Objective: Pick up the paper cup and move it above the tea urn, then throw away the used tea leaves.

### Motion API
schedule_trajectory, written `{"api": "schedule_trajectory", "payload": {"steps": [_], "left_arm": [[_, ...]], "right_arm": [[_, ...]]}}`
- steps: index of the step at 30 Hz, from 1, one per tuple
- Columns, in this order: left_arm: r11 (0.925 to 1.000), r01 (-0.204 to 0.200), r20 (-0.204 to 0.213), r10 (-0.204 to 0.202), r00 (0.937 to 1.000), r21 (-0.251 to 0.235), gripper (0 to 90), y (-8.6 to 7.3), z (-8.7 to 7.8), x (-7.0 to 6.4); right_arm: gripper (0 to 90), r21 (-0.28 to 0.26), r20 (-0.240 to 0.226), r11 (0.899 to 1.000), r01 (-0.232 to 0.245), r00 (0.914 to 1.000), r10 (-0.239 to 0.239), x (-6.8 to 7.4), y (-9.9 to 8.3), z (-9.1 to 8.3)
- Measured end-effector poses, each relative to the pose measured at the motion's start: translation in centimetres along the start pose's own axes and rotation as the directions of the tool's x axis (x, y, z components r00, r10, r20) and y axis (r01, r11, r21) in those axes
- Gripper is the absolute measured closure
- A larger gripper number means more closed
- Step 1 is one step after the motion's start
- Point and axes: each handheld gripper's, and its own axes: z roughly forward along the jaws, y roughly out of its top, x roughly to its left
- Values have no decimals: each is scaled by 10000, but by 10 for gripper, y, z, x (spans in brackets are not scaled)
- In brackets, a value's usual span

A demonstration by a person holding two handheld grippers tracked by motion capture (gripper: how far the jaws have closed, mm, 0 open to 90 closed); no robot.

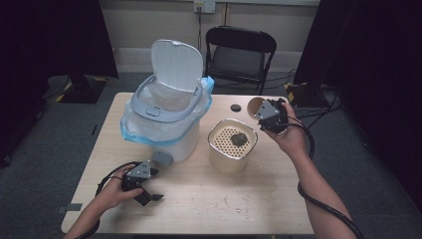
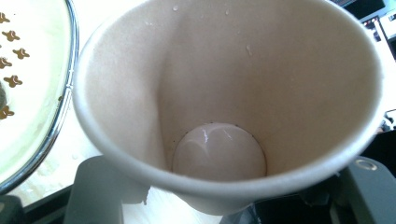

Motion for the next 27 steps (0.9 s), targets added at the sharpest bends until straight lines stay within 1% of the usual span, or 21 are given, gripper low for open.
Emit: {"api": "schedule_trajectory", "payload": {"steps": [1, 3, 4, 5, 6, 7, 9, 11, 14, 15, 16, 17, 18, 20, 21, 22, 23, 24, 25, 26, 27], "left_arm": [[10000, 0, 2, 0, 10000, -7, 50, 0, 0, 0], [10000, 0, -1, 0, 10000, -8, 50, 0, 0, 0], [10000, -1, -2, 1, 10000, -8, 50, 0, 0, 0], [10000, -1, -2, 1, 10000, -8, 50, 0, 0, 0], [10000, -1, -2, 1, 10000, -8, 50, 0, 0, 0], [10000, 3, -6, -3, 10000, 2, 50, 0, 0, 0], [10000, 3, 0, -3, 10000, -5, 50, 0, 0, 0], [10000, 1, 0, -1, 10000, -5, 50, 0, 0, 0], [10000, 5, 1, -5, 10000, -8, 50, 0, 0, 0], [10000, -9, -3, 9, 10000, -2, 50, 0, 0, 0], [10000, 6, -3, -6, 10000, 34, 50, 0, 0, 0], [10000, 3, 1, -3, 10000, -8, 50, 0, 0, 0], [10000, -1, 3, 1, 10000, -14, 50, 0, 0, 0], [10000, -3, -1, 3, 10000, -10, 50, 0, 0, 0], [10000, -5, -11, 6, 10000, 25, 50, 0, 0, 0], [10000, -6, -5, 6, 10000, 6, 49, 0, 0, 0], [10000, -35, 15, 35, 10000, 5, 49, 0, 0, 0], [10000, -35, 15, 35, 10000, 5, 49, 0, 0, 0], [10000, -39, -2, 39, 10000, 25, 49, 0, 0, 0], [10000, -32, 13, 32, 10000, 6, 49, 0, 0, 0], [10000, -4, 3, 4, 10000, 1, 49, 0, 0, 0]], "right_arm": [[348, -69, -184, 9998, -178, 9997, 177, 0, 0, 1], [347, -94, -359, 9985, -531, 9980, 527, -1, -1, 2], [347, -141, -558, 9964, -834, 9950, 825, -1, -1, 3], [346, -141, -736, 9903, -1383, 9879, 1369, -2, -3, 3], [346, -141, -736, 9903, -1383, 9879, 1369, -2, -3, 3], [347, -152, -865, 9879, -1544, 9845, 1525, -3, -3, 4], [346, -128, -921, 9830, -1831, 9791, 1812, -4, -4, 4], [346, -83, -1092, 9776, -2101, 9720, 2080, -5, -4, 5], [346, -81, -1172, 9764, -2160, 9699, 2136, -5, -5, 5], [345, -47, -1251, 9722, -2340, 9647, 2316, -4, -6, 5], [345, -47, -1251, 9722, -2340, 9647, 2316, -4, -6, 5], [345, -76, -1280, 9698, -2437, 9621, 2408, -4, -6, 5], [345, -84, -1382, 9659, -2587, 9570, 2551, -5, -7, 5], [344, -105, -1573, 9549, -2967, 9436, 2915, -6, -8, 6], [343, -80, -1700, 9483, -3171, 9350, 3112, -6, -8, 6], [342, -170, -1868, 9345, -3555, 9193, 3463, -8, -9, 7], [342, -178, -1929, 9293, -3689, 9133, 3588, -9, -9, 7], [342, -178, -1929, 9293, -3689, 9133, 3588, -9, -9, 7], [341, -172, -1962, 9254, -3786, 9088, 3682, -10, -10, 8], [341, -152, -2067, 9193, -3931, 9008, 3818, -11, -10, 9], [341, -152, -2067, 9193, -3931, 9008, 3818, -11, -10, 9]]}}
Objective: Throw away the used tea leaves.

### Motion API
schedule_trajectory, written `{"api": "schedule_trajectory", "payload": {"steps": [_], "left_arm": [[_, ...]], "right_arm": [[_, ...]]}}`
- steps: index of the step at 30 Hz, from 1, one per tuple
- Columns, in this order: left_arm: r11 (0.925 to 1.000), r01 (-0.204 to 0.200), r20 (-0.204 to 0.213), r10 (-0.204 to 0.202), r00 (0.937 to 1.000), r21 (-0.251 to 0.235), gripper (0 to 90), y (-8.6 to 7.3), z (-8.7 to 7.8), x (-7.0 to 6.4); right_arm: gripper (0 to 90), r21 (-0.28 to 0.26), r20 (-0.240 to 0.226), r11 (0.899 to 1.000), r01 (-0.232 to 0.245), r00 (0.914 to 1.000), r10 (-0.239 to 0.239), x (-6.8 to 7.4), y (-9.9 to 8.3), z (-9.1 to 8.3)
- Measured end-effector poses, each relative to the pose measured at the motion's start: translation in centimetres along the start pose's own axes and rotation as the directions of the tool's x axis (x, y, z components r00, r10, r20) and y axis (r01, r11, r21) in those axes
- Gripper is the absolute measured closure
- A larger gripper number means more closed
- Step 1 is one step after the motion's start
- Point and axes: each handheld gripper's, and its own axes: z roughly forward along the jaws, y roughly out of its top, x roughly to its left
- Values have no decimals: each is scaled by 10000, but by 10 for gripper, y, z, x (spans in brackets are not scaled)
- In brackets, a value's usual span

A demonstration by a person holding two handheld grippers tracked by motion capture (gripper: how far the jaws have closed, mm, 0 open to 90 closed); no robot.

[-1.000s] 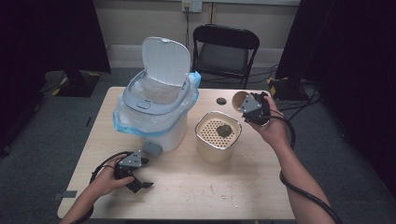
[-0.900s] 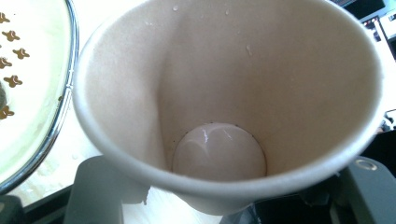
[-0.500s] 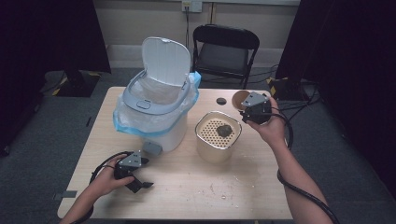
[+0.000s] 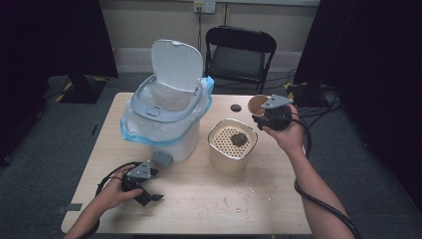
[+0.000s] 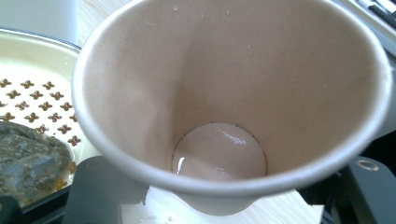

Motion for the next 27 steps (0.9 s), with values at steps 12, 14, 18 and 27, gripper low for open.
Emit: {"api": "schedule_trajectory", "payload": {"steps": [12, 14, 18, 27], "left_arm": [[10000, -28, 11, 28, 10000, 19, 45, 0, 0, 0], [10000, -23, 7, 23, 10000, 20, 45, 0, 0, 0], [10000, -25, 7, 25, 10000, 17, 45, 0, 0, 0], [10000, -47, 15, 47, 10000, 25, 40, 0, 0, 0]], "right_arm": [[339, -42, -654, 9961, -877, 9940, 873, 1, 7, -1], [339, -2, -718, 9961, -880, 9936, 877, 1, 8, -2], [338, 71, -902, 9952, -981, 9911, 983, 2, 12, -4], [338, 101, -1505, 9947, -1027, 9832, 1031, 4, 22, -7]]}}
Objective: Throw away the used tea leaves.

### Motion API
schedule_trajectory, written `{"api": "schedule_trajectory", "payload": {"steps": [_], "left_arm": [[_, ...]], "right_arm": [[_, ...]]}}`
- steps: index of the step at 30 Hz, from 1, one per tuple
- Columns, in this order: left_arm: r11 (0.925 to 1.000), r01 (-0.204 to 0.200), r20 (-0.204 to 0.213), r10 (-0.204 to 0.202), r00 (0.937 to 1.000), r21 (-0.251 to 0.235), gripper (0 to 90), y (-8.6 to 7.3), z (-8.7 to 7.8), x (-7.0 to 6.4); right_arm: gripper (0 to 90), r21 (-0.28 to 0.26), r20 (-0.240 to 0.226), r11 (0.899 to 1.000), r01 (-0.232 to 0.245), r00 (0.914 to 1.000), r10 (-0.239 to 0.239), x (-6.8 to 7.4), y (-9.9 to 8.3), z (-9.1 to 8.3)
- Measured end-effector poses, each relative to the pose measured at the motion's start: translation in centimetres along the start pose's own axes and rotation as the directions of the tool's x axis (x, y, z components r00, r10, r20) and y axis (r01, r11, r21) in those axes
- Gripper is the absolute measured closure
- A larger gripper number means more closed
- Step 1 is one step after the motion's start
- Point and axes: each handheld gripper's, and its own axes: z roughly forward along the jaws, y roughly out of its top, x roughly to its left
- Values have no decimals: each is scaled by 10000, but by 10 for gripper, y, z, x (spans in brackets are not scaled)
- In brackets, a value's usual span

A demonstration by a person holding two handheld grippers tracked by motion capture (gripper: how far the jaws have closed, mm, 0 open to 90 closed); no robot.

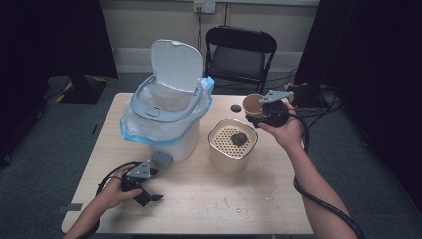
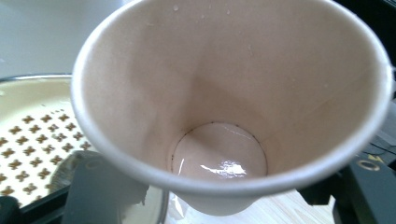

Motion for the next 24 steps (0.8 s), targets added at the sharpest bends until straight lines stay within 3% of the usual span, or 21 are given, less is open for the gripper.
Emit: {"api": "schedule_trajectory", "payload": {"steps": [9, 24], "left_arm": [[10000, -65, -32, 65, 10000, 11, 40, 0, 0, 0], [10000, -92, -7, 92, 10000, 6, 36, 0, 0, 0]], "right_arm": [[337, -130, -505, 9995, -278, 9984, 271, 2, 10, -2], [336, -155, -956, 9998, -98, 9954, 83, 6, 30, -5]]}}
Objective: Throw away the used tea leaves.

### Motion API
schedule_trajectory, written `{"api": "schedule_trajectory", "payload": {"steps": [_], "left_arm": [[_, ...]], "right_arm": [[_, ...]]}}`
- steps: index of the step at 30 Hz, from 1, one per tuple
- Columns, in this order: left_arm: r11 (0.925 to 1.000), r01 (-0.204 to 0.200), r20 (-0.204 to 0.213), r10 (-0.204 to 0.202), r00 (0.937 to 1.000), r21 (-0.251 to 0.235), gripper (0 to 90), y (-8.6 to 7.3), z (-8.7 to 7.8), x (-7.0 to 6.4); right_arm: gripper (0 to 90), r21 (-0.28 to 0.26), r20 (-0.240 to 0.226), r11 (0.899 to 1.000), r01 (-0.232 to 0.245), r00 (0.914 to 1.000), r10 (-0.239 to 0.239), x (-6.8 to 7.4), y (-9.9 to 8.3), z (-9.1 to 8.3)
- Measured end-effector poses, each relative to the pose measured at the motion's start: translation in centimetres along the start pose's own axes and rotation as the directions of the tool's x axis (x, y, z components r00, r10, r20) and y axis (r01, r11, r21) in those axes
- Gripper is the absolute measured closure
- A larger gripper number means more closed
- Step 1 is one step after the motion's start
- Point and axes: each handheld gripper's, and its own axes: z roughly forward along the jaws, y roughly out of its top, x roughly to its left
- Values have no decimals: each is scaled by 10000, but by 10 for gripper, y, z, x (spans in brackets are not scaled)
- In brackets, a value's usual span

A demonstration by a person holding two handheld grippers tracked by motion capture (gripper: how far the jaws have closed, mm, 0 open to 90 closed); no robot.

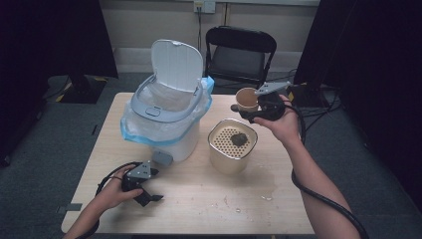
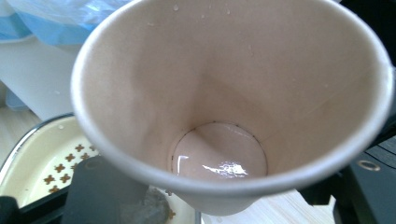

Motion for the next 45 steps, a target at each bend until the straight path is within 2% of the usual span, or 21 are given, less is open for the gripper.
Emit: {"api": "schedule_trajectory", "payload": {"steps": [8, 31, 45], "left_arm": [[10000, -5, 44, 5, 10000, 69, 35, 0, -1, 0], [10000, -23, 54, 23, 10000, 77, 34, 0, -1, 0], [9999, -4, 55, 3, 10000, 153, 26, 1, 0, 0]], "right_arm": [[336, -33, -52, 9999, 115, 9999, -115, 3, 10, -1], [335, 90, -737, 9991, 415, 9965, -407, 11, 40, -1], [335, -34, -905, 9984, 570, 9943, -570, 14, 56, 0]]}}
